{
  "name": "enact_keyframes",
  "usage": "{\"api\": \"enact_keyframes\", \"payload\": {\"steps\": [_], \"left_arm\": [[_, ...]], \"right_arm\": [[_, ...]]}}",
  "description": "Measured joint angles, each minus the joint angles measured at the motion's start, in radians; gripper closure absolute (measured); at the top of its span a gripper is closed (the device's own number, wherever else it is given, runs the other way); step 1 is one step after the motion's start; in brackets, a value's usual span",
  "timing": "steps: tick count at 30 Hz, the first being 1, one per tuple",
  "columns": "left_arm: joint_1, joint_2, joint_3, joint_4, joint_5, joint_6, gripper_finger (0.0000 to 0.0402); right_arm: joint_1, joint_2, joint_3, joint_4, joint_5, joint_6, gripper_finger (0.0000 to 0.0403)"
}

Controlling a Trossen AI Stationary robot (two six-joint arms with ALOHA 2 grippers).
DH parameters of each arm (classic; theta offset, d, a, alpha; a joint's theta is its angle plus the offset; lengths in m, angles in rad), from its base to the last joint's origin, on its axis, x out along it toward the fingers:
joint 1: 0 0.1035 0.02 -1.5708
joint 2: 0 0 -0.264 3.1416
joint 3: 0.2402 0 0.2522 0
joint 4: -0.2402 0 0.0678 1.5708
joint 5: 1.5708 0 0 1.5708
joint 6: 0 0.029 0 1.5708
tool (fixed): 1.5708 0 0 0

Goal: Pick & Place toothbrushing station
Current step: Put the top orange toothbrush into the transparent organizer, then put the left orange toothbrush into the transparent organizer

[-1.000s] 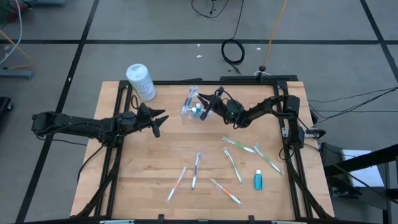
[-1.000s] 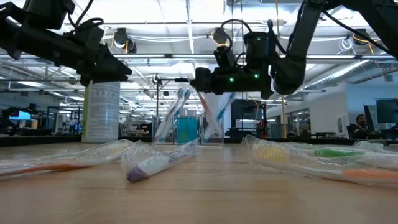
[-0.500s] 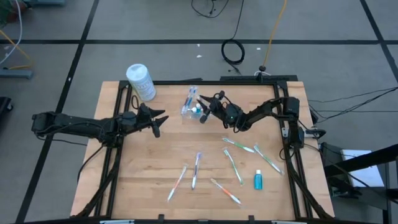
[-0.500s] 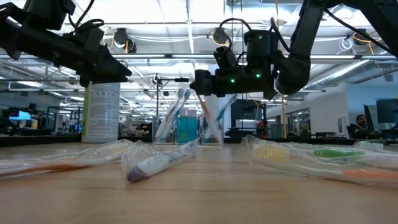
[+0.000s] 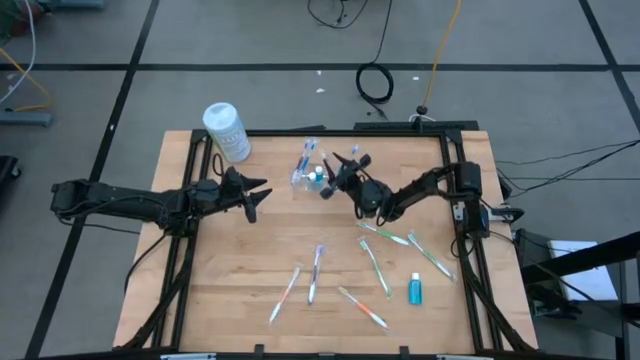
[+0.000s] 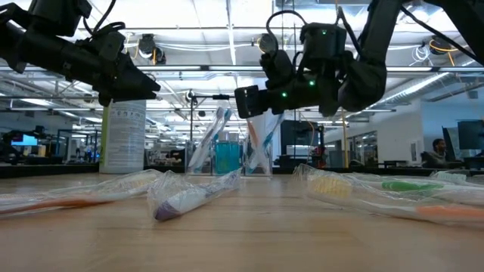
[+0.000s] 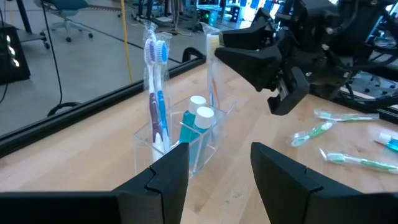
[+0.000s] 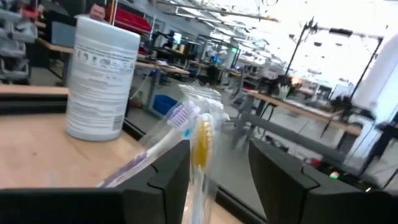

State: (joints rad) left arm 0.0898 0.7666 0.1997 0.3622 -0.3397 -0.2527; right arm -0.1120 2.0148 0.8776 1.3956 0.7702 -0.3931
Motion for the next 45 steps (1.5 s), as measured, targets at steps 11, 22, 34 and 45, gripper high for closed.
{"api": "enact_keyframes", "payload": {"steps": [11, 22, 34, 45], "left_arm": [[0.0, 0.0, 0.0, 0.0, 0.002, -0.016, 0.0222], [0.0, 0.0, 0.0, 0.001, 0.002, -0.018, 0.0222], [0.0, 0.0, 0.0, 0.001, 0.002, -0.042, 0.0222], [0.0, 0.0, 0.0, 0.002, 0.002, -0.099, 0.0222]], "right_arm": [[0.02, 0.0, 0.0, 0.083, 0.207, -0.179, 0.0243], [0.036, -0.02, 0.0, 0.1, 0.278, -0.175, 0.0243], [0.114, -0.237, -0.002, -0.145, 0.279, -0.225, 0.0243], [0.191, -0.555, -0.002, -0.979, 0.272, 0.065, 0.0243]]}}
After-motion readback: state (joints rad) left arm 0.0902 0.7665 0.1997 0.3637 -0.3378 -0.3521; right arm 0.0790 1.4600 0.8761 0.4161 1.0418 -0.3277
